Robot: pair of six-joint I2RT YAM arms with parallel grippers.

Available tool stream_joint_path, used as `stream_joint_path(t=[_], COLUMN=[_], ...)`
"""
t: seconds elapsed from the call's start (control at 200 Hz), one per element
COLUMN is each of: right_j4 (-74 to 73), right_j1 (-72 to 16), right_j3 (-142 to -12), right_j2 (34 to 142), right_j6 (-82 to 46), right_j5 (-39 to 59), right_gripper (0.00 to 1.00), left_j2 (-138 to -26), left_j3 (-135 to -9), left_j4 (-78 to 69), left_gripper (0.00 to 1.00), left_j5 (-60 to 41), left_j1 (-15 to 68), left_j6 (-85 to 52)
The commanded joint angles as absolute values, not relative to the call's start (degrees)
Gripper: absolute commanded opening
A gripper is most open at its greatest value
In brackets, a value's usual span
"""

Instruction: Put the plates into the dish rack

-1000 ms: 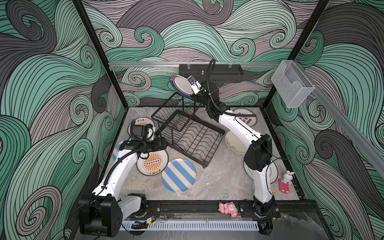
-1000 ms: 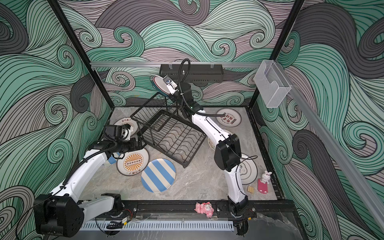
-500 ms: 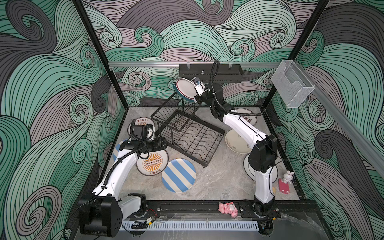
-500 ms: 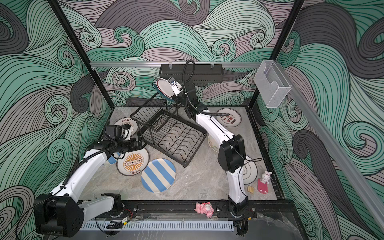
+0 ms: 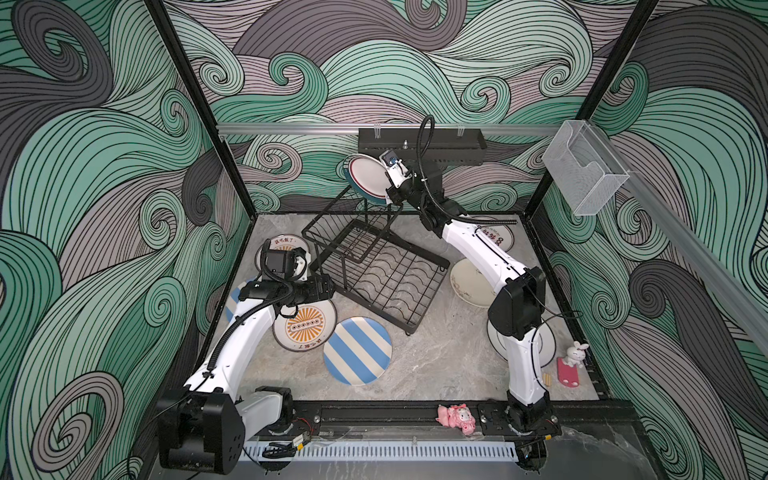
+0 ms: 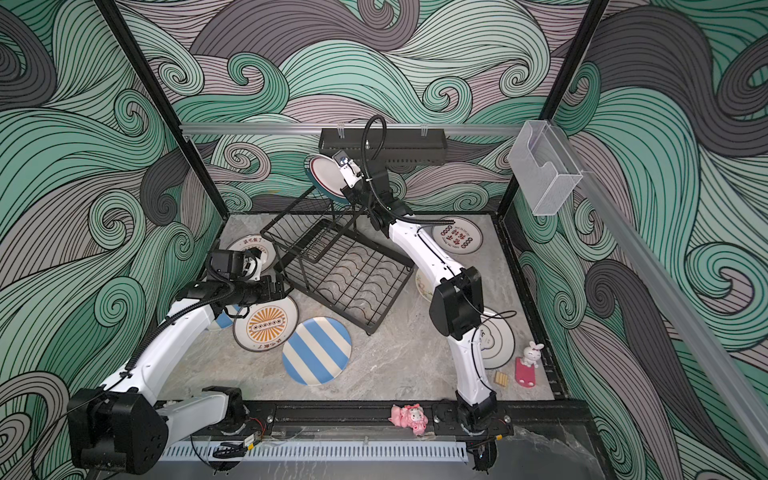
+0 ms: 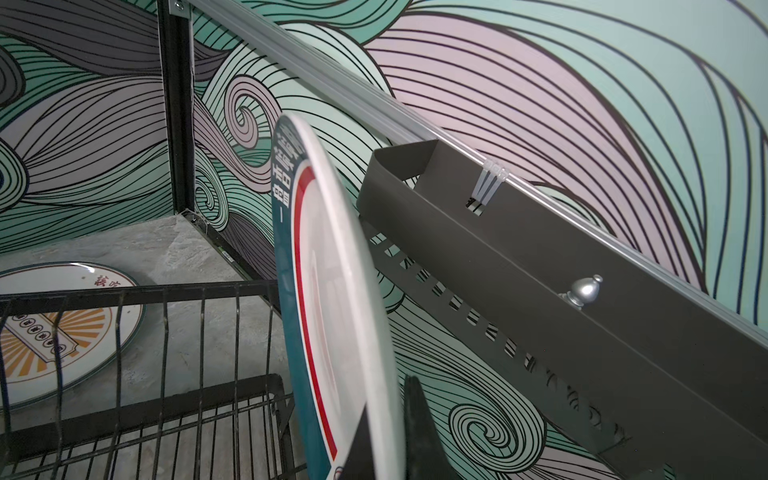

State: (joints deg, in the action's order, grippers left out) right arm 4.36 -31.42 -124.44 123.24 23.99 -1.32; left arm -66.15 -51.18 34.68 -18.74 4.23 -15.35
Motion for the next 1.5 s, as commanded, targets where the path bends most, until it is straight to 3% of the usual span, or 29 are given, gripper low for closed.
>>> stream_joint_path(t=[0.0,0.185,0.285,0.35,0.43,0.756,0.966,1.151,1.496], right_j4=[4.1,4.3,5.0,5.6,6.5,12.9,16.6,20.2,27.7], right_j1=[-31.2,-31.1,-31.3,-31.3,-31.5,-33.0,-33.5,-36.2,-51.6], right_j3=[-128.0,-128.7,-129.4,-129.5,-129.5,-124.8,-107.8,-84.8,-54.0], right_j2=[125.3,126.3,126.1,125.9,125.0,115.2,97.8,79.2,57.0], right_j6=[24.5,24.6,24.7,24.8,25.0,21.7,8.5,-4.6,-30.4], right_j5=[-2.2,-3.0,-3.1,-3.2,-3.4,-7.6,-8.0,-4.7,-3.5], right_gripper=[0.0,0.0,0.12,0.31,0.43,0.72,0.78,0.82,0.84], left_j2=[-65.8,-65.7,-65.6,-65.3,-65.0,-63.1,-62.4,-60.2,-58.7], left_j3=[-51.3,-51.5,-51.5,-51.5,-51.4,-48.0,-45.9,-40.5,-34.9], left_j4=[34.3,34.6,34.8,35.1,35.6,33.0,31.9,27.6,23.8], left_gripper=[0.99,0.99,0.99,0.99,0.98,0.99,0.98,0.99,0.99], left_j5=[-19.7,-19.6,-19.6,-19.6,-19.1,-18.9,-19.8,-19.5,-18.7], left_j1=[3.8,3.8,3.7,3.8,3.8,3.8,3.9,4.2,5.6], left_j6=[-14.2,-14.3,-14.6,-14.6,-15.1,-22.4,-26.0,-28.1,-29.9])
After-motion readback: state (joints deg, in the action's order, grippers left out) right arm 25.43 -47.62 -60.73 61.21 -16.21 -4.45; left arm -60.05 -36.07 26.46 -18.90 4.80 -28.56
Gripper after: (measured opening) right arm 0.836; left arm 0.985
